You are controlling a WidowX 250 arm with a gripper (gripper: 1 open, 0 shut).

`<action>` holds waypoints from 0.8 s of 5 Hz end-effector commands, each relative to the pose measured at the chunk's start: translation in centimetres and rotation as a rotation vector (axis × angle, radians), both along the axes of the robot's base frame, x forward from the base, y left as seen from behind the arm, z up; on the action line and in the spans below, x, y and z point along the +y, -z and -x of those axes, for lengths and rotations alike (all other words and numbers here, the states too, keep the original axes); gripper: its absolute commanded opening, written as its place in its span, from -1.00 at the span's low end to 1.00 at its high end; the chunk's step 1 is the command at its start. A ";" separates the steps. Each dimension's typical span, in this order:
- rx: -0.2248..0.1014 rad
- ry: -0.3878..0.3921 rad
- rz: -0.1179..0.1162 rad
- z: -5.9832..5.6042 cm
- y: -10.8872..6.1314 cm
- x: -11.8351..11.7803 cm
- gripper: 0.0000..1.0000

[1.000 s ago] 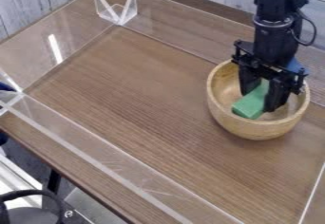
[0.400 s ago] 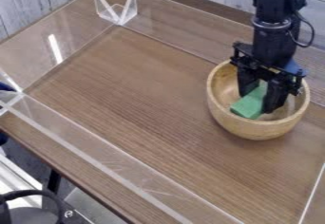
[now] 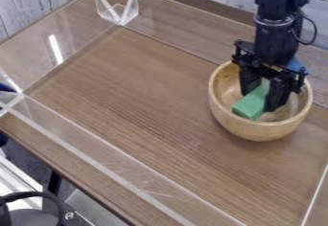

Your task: Put the green block in the brown bowl

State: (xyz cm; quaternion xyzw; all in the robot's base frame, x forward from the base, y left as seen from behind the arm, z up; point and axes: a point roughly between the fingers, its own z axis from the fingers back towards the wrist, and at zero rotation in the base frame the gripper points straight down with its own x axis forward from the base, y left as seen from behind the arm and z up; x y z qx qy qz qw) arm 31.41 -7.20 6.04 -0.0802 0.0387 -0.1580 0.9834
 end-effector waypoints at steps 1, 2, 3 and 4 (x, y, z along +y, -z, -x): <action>-0.063 -0.006 0.009 -1.3 -1.8 0.1 -1.00; -0.059 -0.009 0.010 -1.3 -1.8 0.2 -1.00; -0.055 -0.010 0.009 -1.4 -1.9 0.2 1.00; -0.084 -0.027 0.010 -1.3 -3.4 0.7 1.00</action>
